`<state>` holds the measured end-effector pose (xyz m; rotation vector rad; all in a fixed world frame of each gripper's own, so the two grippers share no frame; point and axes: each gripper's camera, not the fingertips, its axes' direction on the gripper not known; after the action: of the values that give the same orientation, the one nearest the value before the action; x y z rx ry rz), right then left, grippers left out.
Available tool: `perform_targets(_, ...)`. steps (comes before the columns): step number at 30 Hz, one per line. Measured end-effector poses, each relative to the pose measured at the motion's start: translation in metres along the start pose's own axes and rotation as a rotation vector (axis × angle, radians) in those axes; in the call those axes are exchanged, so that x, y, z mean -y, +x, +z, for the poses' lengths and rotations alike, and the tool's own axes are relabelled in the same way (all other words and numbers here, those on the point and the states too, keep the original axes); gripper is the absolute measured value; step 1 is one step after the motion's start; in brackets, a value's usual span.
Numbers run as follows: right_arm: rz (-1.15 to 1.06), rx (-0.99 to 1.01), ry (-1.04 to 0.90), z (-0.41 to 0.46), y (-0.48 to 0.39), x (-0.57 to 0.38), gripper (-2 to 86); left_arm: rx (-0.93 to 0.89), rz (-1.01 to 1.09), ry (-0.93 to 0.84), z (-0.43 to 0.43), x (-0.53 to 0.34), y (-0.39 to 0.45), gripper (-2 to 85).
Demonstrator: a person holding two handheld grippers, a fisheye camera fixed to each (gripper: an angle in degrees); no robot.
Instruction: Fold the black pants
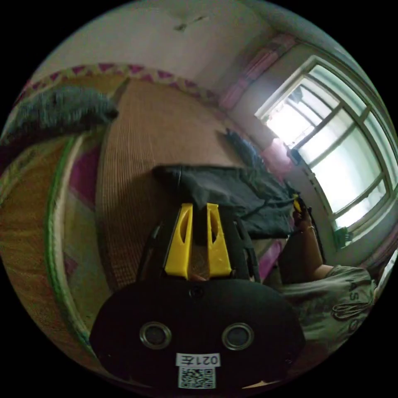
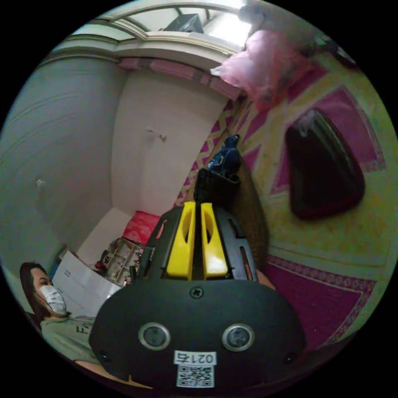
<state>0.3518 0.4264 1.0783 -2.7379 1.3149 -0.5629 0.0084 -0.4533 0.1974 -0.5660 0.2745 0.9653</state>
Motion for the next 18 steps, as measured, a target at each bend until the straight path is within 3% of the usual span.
perform_targets(2, 0.051, 0.011, -0.043, 0.004, 0.009, -0.006, 0.4, 0.015, -0.043, -0.058, 0.021, -0.014, -0.007, 5.4)
perform_targets(5, 0.064, -0.062, -0.027, 0.011, -0.008, -0.021, 0.7, -0.008, -0.046, 0.024, 0.022, -0.031, -0.001, 4.4)
perform_targets(8, -0.101, -0.339, -0.049, 0.029, -0.064, -0.037, 0.8, 0.18, 0.051, 0.094, 0.012, -0.042, 0.036, 0.3)
perform_targets(10, -0.31, -0.672, -0.15, 0.07, -0.109, -0.06, 1.2, 0.415, 0.119, 0.199, 0.008, -0.054, 0.08, -0.1)
perform_targets(13, -0.424, -1.0, -0.204, 0.121, -0.126, -0.094, 2.4, 0.477, 0.103, 0.243, 0.02, -0.059, 0.112, 1.9)
perform_targets(18, -0.424, -1.175, -0.14, 0.161, -0.116, -0.138, 5.4, 0.435, 0.103, 0.297, 0.046, -0.063, 0.145, -0.2)
